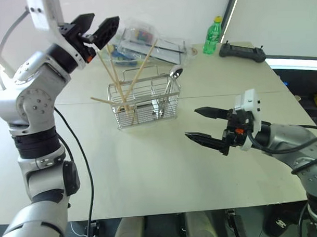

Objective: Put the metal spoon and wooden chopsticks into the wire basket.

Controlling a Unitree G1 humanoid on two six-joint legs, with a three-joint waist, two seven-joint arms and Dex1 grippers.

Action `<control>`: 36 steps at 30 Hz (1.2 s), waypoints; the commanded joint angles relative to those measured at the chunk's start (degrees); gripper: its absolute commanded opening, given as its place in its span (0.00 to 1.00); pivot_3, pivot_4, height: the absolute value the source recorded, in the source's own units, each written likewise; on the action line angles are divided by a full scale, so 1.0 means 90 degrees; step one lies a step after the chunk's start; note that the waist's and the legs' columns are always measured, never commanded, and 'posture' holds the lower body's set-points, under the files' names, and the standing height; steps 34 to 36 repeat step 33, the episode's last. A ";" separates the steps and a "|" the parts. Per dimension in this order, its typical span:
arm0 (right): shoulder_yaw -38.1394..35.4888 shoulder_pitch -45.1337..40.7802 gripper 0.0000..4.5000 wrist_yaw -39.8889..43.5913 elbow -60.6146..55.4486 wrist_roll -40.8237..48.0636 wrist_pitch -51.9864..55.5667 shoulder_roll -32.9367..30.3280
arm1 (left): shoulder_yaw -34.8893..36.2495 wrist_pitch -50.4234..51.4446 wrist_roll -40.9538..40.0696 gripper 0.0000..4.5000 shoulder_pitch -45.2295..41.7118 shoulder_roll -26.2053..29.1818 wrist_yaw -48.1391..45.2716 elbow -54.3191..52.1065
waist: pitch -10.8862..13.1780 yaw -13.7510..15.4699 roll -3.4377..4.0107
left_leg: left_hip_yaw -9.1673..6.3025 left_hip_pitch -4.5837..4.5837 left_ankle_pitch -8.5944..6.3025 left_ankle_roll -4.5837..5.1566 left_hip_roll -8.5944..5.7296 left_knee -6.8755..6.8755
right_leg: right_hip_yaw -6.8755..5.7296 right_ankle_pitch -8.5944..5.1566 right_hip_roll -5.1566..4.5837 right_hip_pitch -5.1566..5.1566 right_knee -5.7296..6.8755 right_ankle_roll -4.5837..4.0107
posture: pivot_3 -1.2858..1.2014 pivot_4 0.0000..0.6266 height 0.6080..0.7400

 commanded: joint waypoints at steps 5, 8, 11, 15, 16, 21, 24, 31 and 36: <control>-0.0061 -0.0098 0.99 -0.0019 -0.0055 0.0009 -0.0089 0.0006 | 0.0350 -0.0037 -0.0312 0.99 -0.0494 0.0147 0.0240 -0.0150 | 0.0000 0.0000 0.0000 | 0.0000 -0.0001 0.0000 0.0000 0.0000 0.0000 | 0.0000 0.0000 0.0000 0.0000 -0.0001 0.0000 | 0.52 0.24 0.99; -0.0113 -0.0143 0.99 0.0055 -0.0010 -0.0054 -0.0133 -0.0084 | 0.0358 -0.0250 -0.0209 0.99 -0.0675 0.0368 0.0032 -0.0003 | 0.0000 -0.0004 0.0000 | 0.0000 -0.0001 0.0000 0.0000 -0.0001 0.0000 | -0.0001 0.0000 0.0001 0.0000 0.0000 0.0000 | 0.52 0.24 0.99; -0.0425 -0.0370 0.99 0.0271 0.0132 -0.0029 -0.0145 -0.0420 | 0.0193 -0.0534 -0.0110 0.99 -0.0802 0.1202 -0.1153 0.0257 | 0.0007 -0.0051 0.0011 | 0.0005 0.0001 0.0000 0.0000 -0.0002 -0.0001 | 0.0000 0.0000 0.0001 -0.0001 -0.0001 0.0000 | 0.52 0.24 0.99; -0.0834 -0.0651 0.99 0.0633 0.0402 0.0013 -0.0183 -0.0966 | -0.0097 -0.1412 0.0298 0.99 -0.0386 0.2406 -0.3005 0.0507 | 0.0009 -0.0141 0.0019 | 0.0016 0.0002 0.0000 0.0001 -0.0001 -0.0011 | 0.0002 0.0001 0.0000 -0.0006 -0.0005 -0.0007 | 0.52 0.24 0.99; -0.0898 -0.0683 0.99 0.0715 0.0473 -0.0021 -0.0216 -0.1066 | -0.0123 -0.1508 0.0354 0.99 -0.0265 0.2643 -0.3330 0.0604 | 0.0008 -0.0139 0.0021 | 0.0019 0.0003 -0.0001 0.0002 0.0001 -0.0014 | 0.0003 -0.0002 0.0000 -0.0005 -0.0008 -0.0012 | 0.52 0.24 0.99; -0.1189 -0.0808 0.99 0.1045 0.0886 -0.0095 -0.0310 -0.1426 | -0.0052 -0.2016 0.0527 0.99 0.0669 0.3875 -0.5148 0.0924 | 0.0011 -0.0151 0.0024 | 0.0022 0.0005 -0.0001 0.0003 0.0015 -0.0024 | 0.0004 -0.0011 0.0001 -0.0010 -0.0008 -0.0028 | 0.52 0.24 0.99; -0.1320 -0.0703 0.99 0.1344 0.1009 -0.0157 -0.0366 -0.1596 | -0.0010 -0.2594 0.0904 0.99 0.1452 0.4430 -0.5916 0.1168 | 0.0015 -0.0151 0.0030 | 0.0028 0.0002 -0.0001 0.0003 0.0025 -0.0025 | 0.0007 -0.0011 -0.0004 -0.0014 -0.0010 -0.0031 | 0.52 0.24 0.99; -0.1259 -0.0701 0.99 0.1469 0.1164 -0.0204 -0.0439 -0.1524 | 0.0212 -0.3044 0.1111 0.99 0.2341 0.4636 -0.6176 0.1038 | 0.0016 -0.0118 0.0028 | 0.0026 -0.0004 -0.0001 0.0003 0.0030 -0.0037 | 0.0007 -0.0013 -0.0010 -0.0020 -0.0016 -0.0034 | 0.52 0.24 0.99; -0.1201 -0.0720 0.99 0.1440 0.1191 -0.0238 -0.0466 -0.1463 | 0.0229 -0.3124 0.1156 0.99 0.2436 0.4608 -0.6149 0.0993 | 0.0016 -0.0126 0.0028 | 0.0029 -0.0003 -0.0001 0.0003 0.0030 -0.0037 | 0.0009 -0.0012 -0.0011 -0.0020 -0.0018 -0.0033 | 0.52 0.24 0.99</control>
